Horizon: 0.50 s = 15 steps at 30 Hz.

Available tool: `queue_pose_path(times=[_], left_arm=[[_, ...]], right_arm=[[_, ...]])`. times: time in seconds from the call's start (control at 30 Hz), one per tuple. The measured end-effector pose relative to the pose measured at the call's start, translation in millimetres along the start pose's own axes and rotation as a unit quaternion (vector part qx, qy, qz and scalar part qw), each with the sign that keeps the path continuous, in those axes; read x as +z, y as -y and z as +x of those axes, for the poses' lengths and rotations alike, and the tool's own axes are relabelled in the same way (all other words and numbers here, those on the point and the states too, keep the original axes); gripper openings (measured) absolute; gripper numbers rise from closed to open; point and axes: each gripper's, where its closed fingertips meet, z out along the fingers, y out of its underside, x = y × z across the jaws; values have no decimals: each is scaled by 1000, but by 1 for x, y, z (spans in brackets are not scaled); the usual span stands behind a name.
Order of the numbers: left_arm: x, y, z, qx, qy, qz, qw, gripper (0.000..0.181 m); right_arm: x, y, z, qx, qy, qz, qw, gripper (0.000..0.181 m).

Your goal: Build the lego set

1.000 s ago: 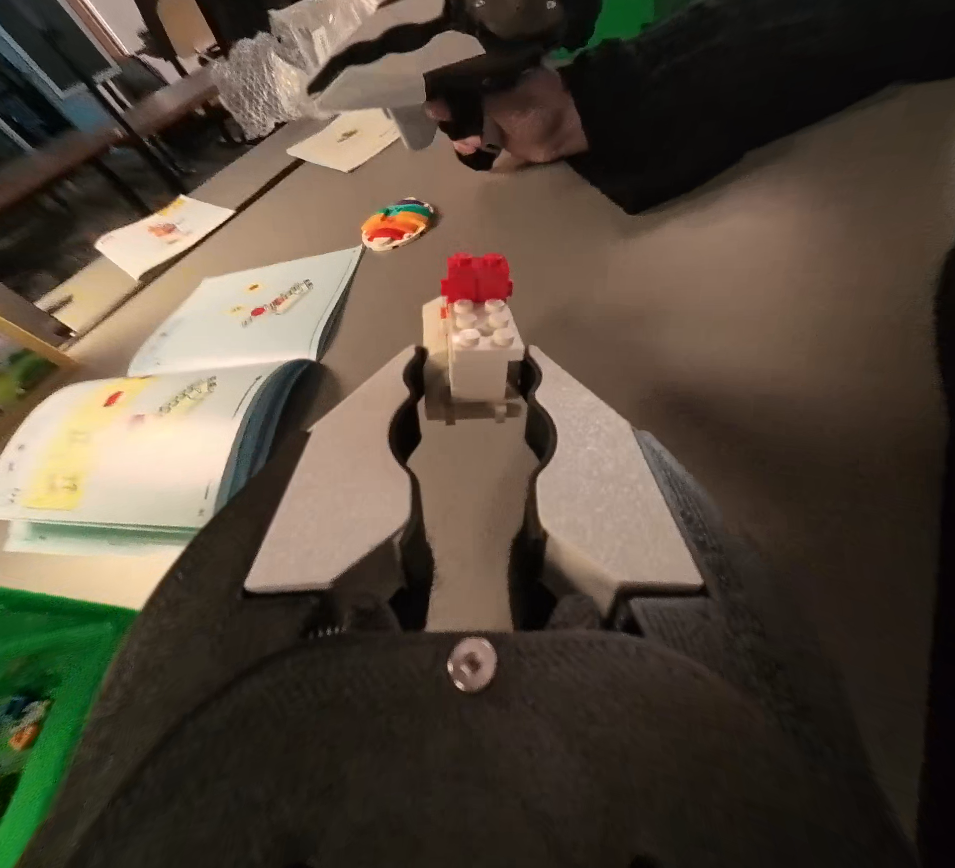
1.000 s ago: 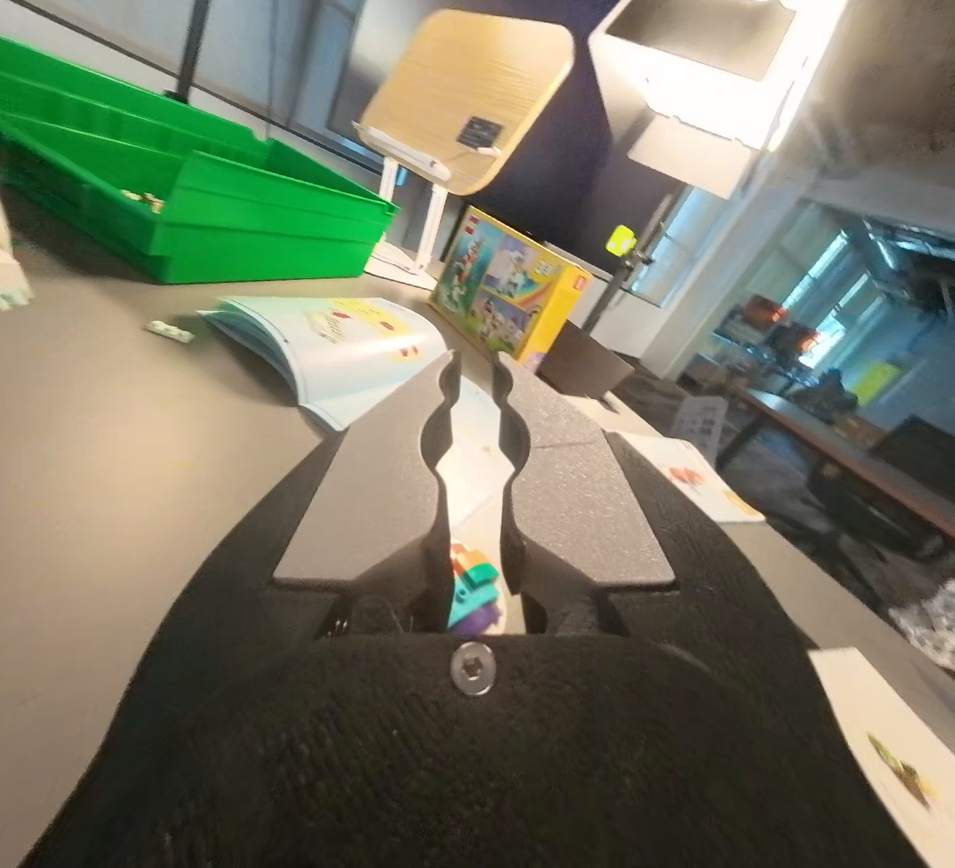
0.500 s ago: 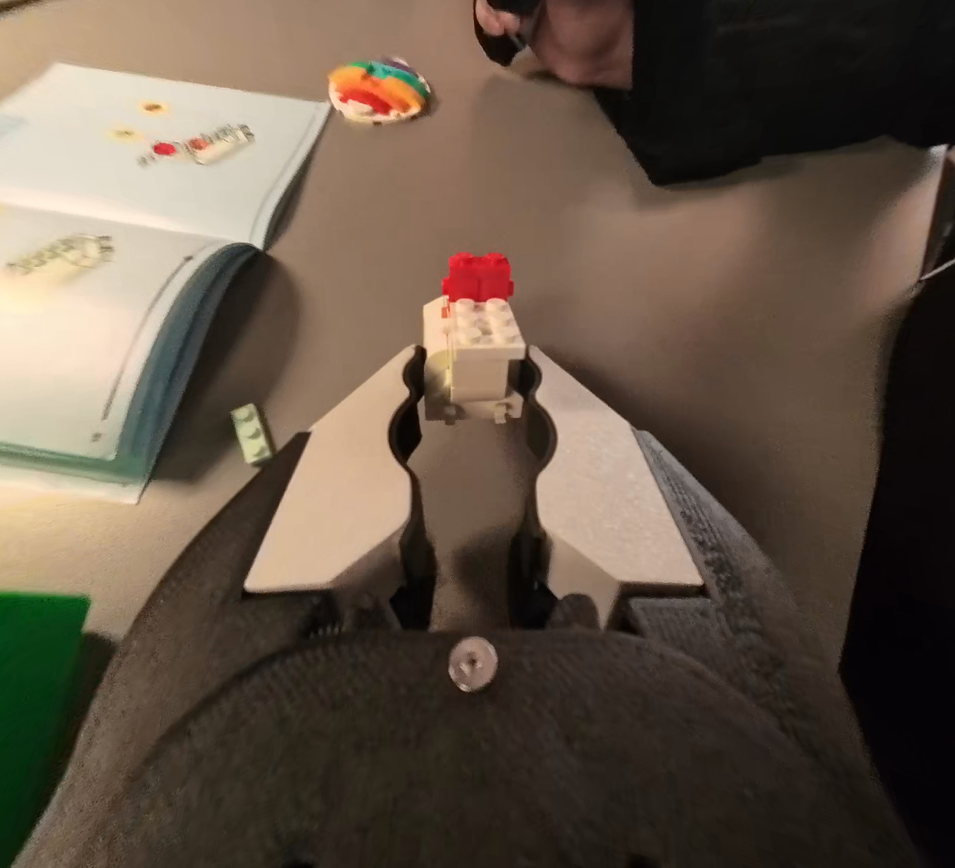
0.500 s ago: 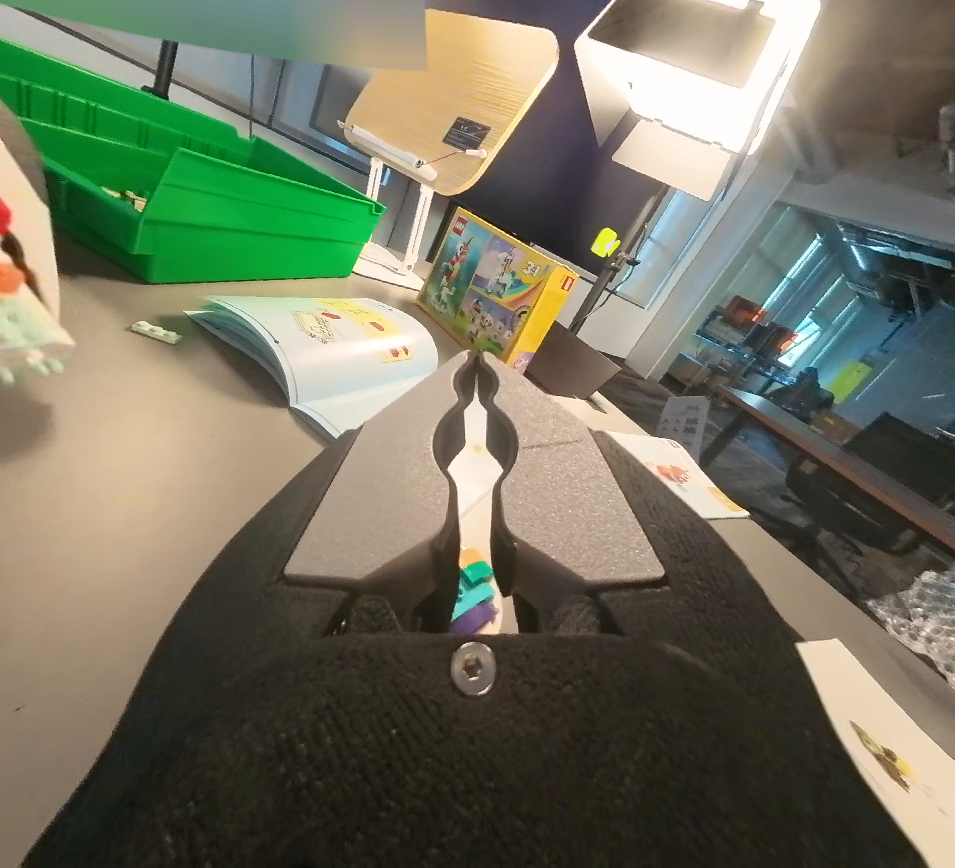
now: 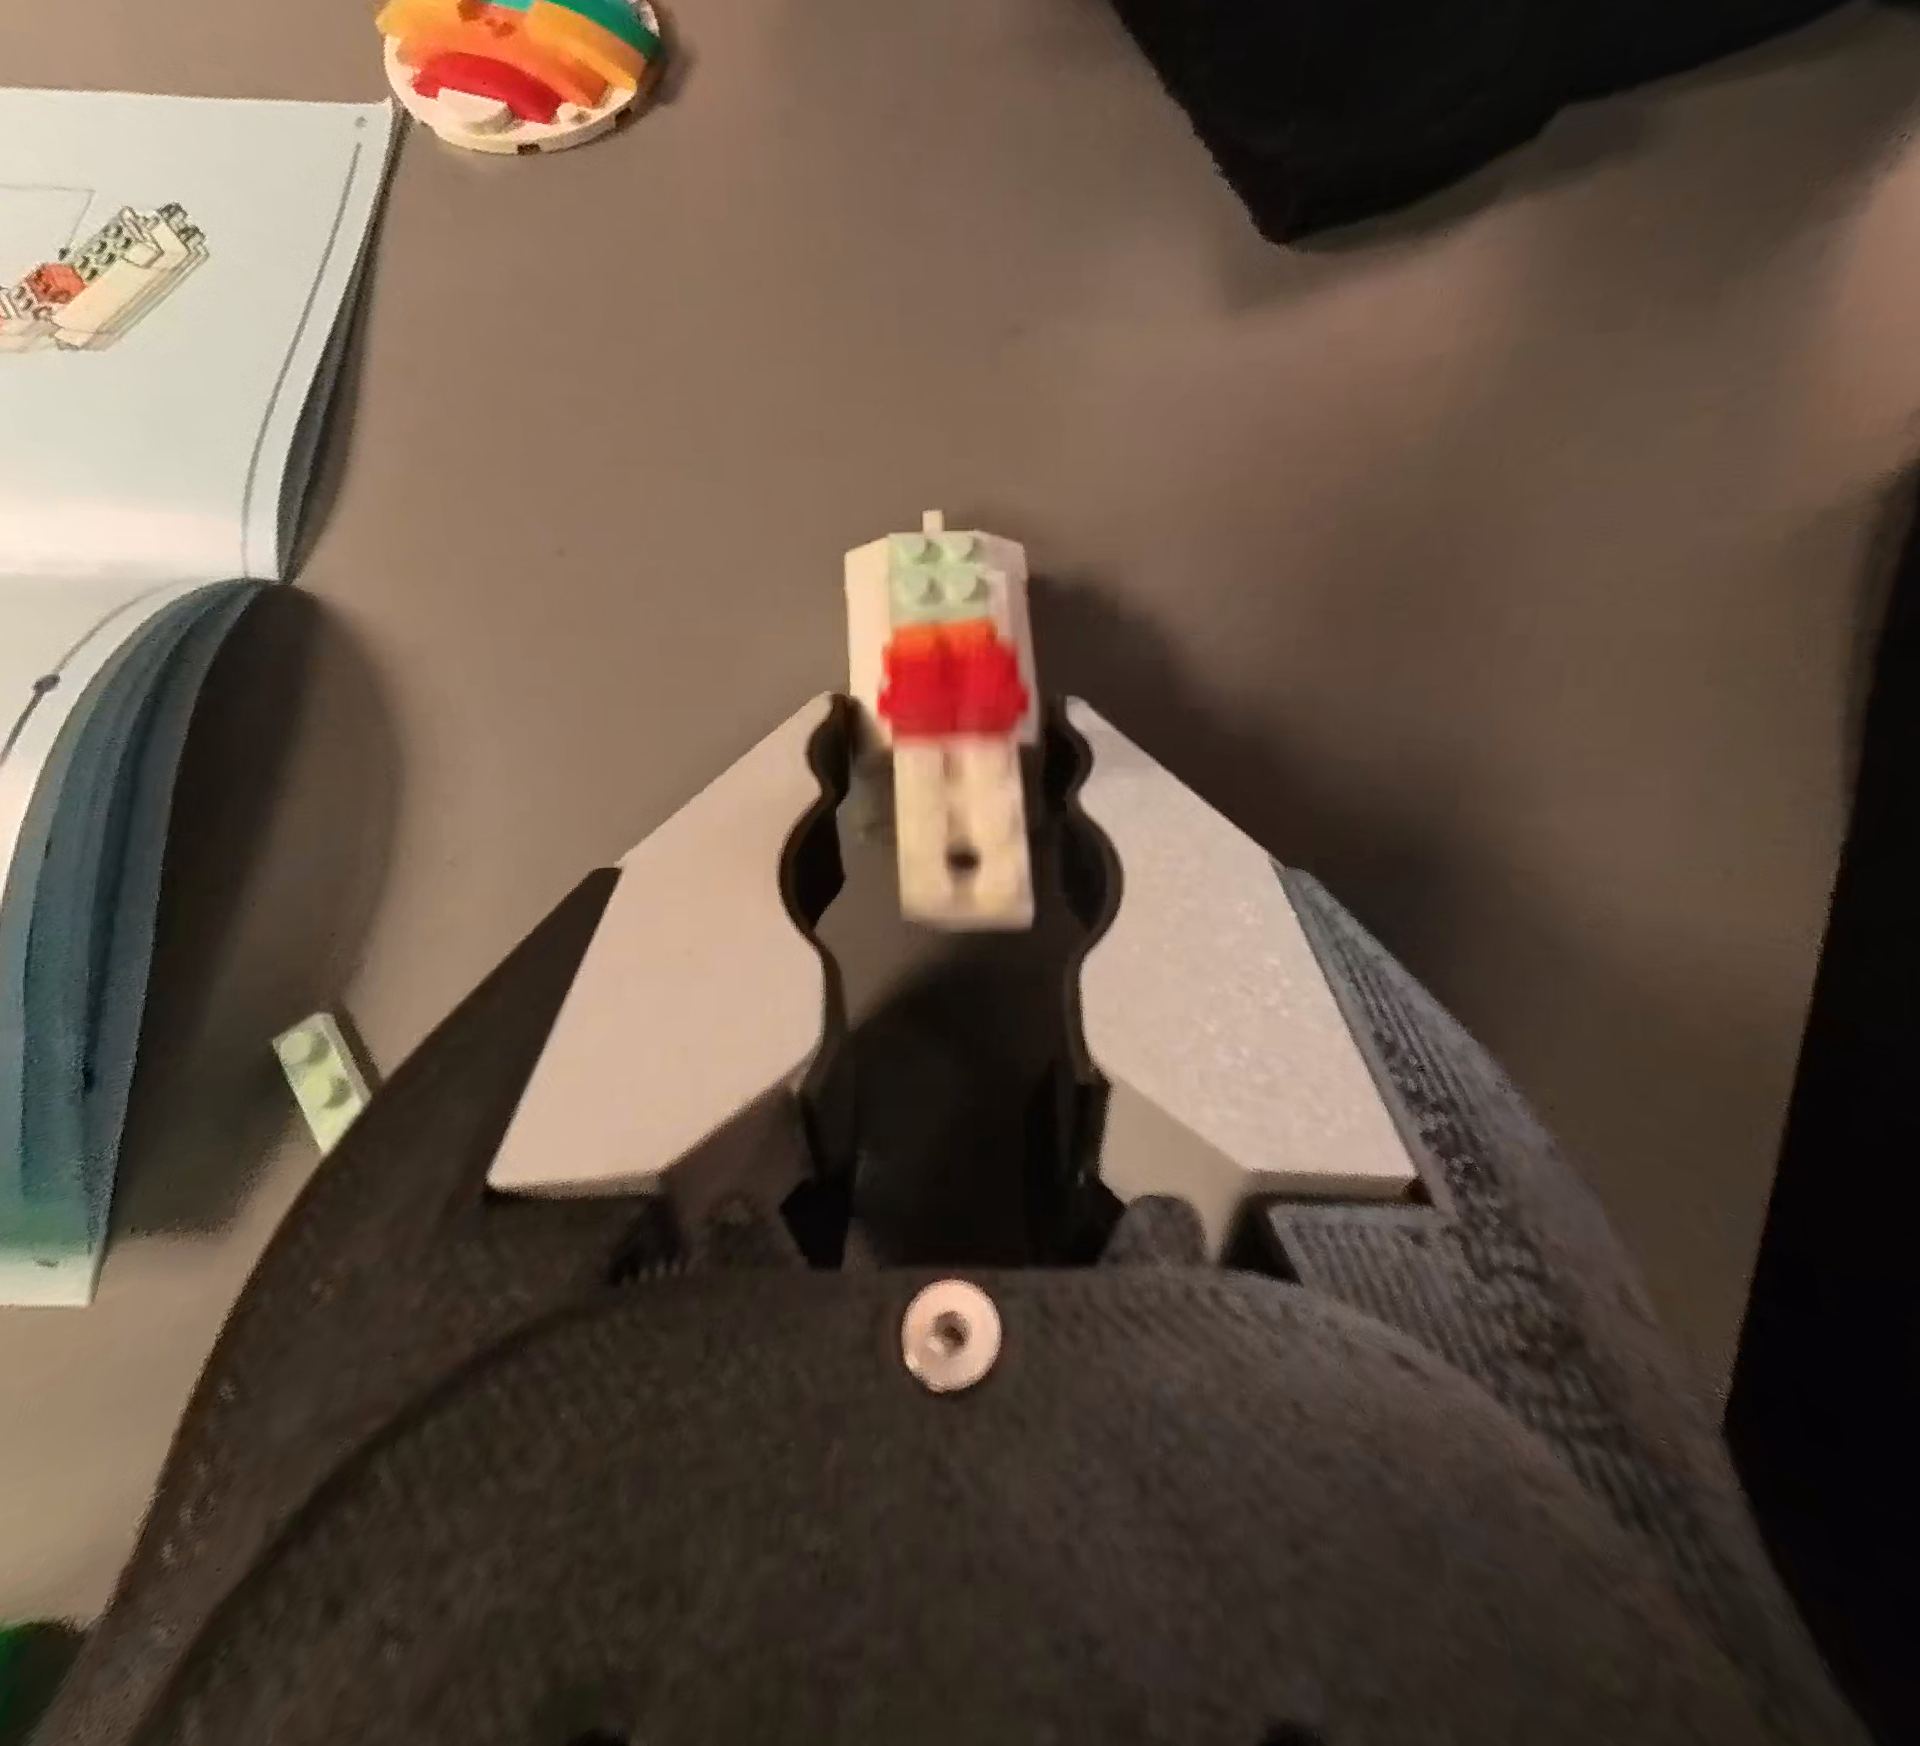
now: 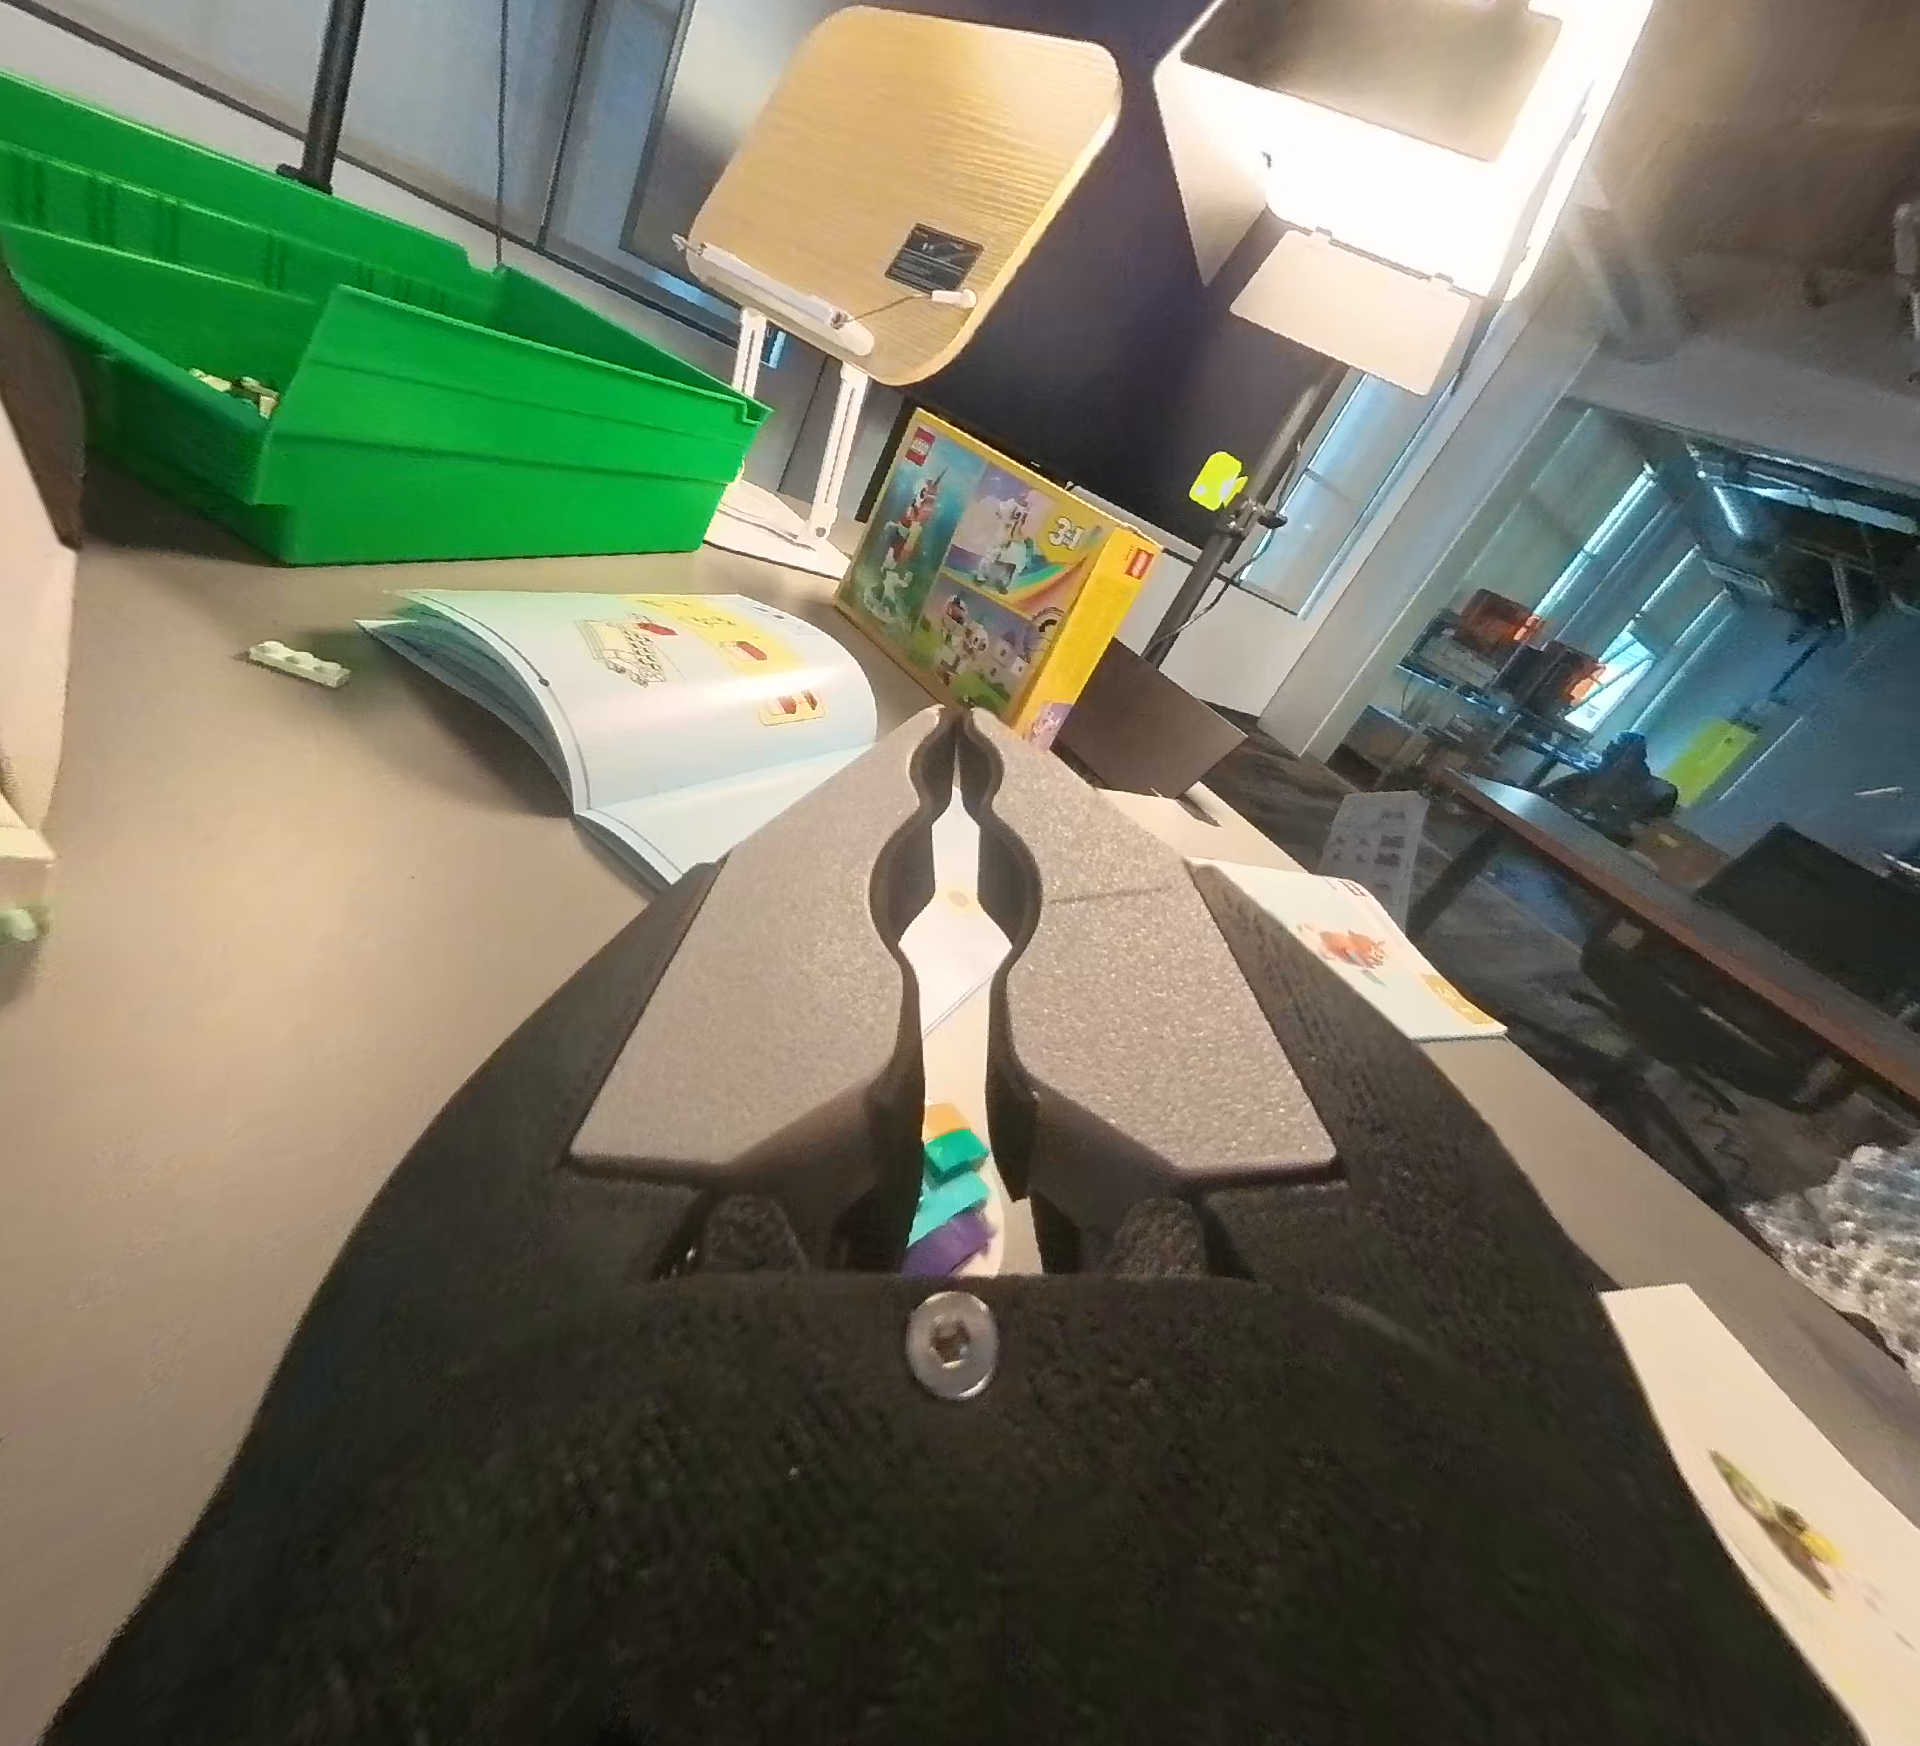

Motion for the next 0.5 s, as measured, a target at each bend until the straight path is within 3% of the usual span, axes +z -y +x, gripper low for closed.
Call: queue_pose_path(times=[0.03, 0.2, 0.3, 0.4, 0.5], left_arm=[[1, 0, 1, 6, 0, -1, 1000, 42], [-2, -4, -1, 1, 15, -13, 1000, 71], [-21, -9, -7, 14, 58, 0, 998, 81], [-59, 5, -14, 15, 111, 90, 990, 91], [-112, 27, -31, 11, 208, 238, 949, 81]], right_arm=[[0, 0, 0, -4, 0, 0, 1000, 0], [0, -1, -1, -10, 1, -3, 1000, 0], [-2, 0, 3, -16, -11, -1, 1000, 1], [-2, -1, 9, -22, -29, -3, 999, 4], [-1, -5, 16, -26, -45, -16, 999, 5]])
